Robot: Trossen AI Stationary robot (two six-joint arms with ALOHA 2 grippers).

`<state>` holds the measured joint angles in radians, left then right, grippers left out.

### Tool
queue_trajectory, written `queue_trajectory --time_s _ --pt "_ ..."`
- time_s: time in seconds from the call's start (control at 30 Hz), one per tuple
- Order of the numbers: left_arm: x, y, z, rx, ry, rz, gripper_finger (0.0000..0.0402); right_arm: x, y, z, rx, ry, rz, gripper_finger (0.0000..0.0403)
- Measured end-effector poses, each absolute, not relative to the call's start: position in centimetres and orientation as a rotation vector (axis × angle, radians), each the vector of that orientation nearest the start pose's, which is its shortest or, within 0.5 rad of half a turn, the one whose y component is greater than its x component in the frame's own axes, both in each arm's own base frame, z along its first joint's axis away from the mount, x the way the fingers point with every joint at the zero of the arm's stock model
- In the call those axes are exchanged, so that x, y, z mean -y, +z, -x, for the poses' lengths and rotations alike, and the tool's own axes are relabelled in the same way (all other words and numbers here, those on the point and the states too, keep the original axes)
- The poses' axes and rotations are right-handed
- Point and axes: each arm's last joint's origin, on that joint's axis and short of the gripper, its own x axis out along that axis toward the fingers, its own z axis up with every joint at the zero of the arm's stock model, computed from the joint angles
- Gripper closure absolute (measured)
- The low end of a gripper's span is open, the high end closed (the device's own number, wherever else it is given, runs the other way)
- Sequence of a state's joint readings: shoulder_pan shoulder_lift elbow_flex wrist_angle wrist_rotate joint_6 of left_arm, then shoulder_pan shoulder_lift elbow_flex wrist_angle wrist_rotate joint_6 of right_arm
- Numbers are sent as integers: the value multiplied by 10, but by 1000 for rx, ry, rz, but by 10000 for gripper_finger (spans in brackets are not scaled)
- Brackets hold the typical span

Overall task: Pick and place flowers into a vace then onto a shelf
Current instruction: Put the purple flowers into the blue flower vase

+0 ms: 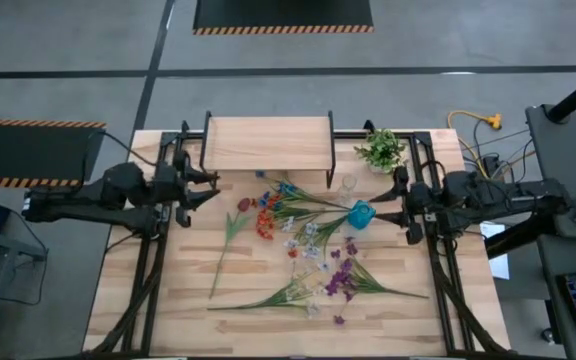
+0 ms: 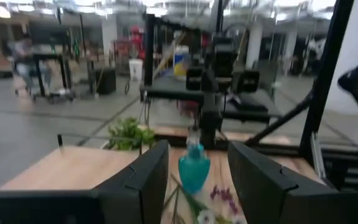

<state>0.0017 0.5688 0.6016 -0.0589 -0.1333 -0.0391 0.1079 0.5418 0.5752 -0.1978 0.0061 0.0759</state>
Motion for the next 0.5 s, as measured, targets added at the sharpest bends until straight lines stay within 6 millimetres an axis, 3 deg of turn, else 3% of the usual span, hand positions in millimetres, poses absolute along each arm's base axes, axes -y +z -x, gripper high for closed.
queue_trajectory --time_s 0.17,0.5 --pt "-4 311 -156 -96 137 43 249 -20 290 -139 -277 116 -106 232" --pt "-4 290 -188 -241 145 78 249 -36 274 -148 -447 189 -138 232"
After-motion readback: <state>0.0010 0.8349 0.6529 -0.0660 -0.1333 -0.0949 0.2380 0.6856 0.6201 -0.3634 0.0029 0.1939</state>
